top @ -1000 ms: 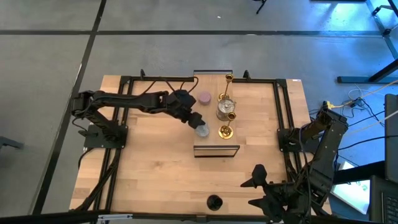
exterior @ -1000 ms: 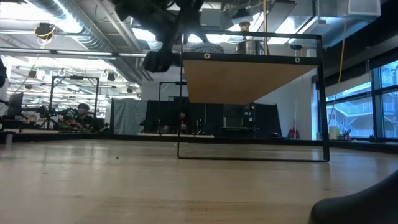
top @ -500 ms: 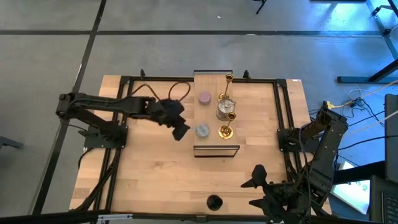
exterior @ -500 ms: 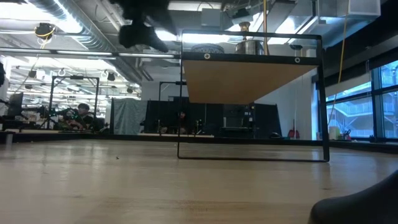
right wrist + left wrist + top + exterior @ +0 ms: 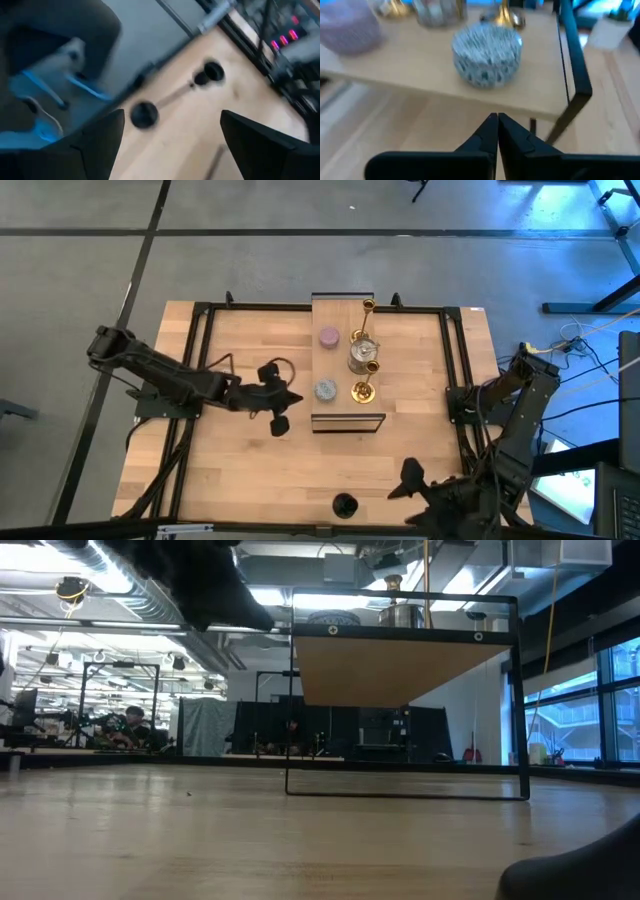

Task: Pick & Place candle stick holders
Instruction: Put the green patterned scented candle on the shelf

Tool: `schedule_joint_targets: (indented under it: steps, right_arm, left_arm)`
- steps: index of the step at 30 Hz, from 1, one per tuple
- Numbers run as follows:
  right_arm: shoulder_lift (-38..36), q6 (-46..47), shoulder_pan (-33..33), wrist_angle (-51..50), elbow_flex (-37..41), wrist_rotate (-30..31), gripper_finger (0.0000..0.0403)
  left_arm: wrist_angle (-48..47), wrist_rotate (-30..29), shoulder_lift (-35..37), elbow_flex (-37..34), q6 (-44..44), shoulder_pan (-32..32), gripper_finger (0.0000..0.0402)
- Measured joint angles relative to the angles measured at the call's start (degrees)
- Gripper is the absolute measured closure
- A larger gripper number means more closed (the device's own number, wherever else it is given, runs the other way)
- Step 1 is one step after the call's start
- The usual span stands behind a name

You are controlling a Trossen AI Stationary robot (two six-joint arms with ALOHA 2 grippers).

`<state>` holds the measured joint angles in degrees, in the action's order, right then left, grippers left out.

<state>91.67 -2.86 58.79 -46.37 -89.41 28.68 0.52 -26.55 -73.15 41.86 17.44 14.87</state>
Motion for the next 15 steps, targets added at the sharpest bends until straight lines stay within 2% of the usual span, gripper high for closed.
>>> schedule_joint_targets:
  steps: [4, 8, 11, 15]
  right_arm:
    - [-4.1, -3.7, -2.0, 7.5, 5.3, -6.4, 0.007]
    - [-11.5, -3.2, -5.5, 15.4, 13.9, -6.6, 0.0071]
    - [-18.9, -3.1, -9.6, 24.0, 22.3, -6.4, 0.0071]
    - [-29.3, -1.3, -16.2, 32.6, 33.3, -6.4, 0.0071]
  left_arm:
    - [16.3, -3.8, 3.8, -9.1, -5.7, 2.0, 0.0399]
    - [30.1, -5.1, 6.8, -16.6, -10.5, 2.7, 0.04]
    - [35.8, -4.6, 7.9, -19.7, -13.0, 2.7, 0.04]
    - [37.9, -3.5, 8.6, -20.4, -16.1, 2.7, 0.0401]
